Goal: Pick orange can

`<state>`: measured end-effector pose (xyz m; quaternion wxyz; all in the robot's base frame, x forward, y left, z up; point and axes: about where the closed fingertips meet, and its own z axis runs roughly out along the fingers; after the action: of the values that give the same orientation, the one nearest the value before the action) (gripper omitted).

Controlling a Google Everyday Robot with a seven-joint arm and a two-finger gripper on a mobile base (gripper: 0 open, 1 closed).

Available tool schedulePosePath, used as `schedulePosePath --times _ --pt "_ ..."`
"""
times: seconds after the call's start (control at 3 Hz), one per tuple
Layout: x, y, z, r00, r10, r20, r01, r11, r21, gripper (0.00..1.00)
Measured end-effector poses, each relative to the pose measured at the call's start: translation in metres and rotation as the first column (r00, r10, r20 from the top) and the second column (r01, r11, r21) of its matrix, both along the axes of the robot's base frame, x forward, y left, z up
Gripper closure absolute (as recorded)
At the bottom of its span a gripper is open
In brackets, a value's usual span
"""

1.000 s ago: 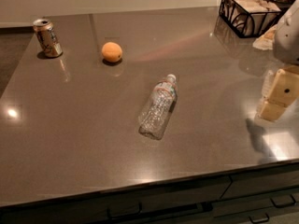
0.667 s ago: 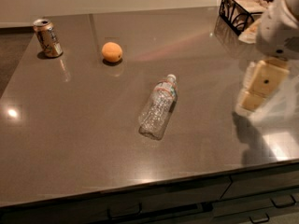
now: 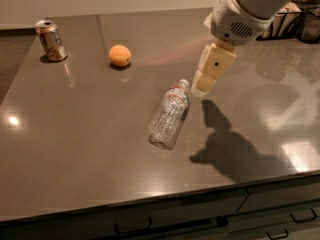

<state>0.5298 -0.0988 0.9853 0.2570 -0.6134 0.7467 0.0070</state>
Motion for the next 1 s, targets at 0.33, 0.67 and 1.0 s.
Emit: schedulePosePath --times 0.33,0.67,1.0 --pt "0.027 0.051 -0.006 0.9994 0.021 0.029 -0.022 0.999 0.031 0.0" --pt "0.049 0.1 -0.022 0.9991 0.021 0.038 -0.024 0.997 0.071 0.0" --pt "0.068 0.147 -0.038 0.9996 0.012 0.024 -0.016 0.991 0.134 0.0"
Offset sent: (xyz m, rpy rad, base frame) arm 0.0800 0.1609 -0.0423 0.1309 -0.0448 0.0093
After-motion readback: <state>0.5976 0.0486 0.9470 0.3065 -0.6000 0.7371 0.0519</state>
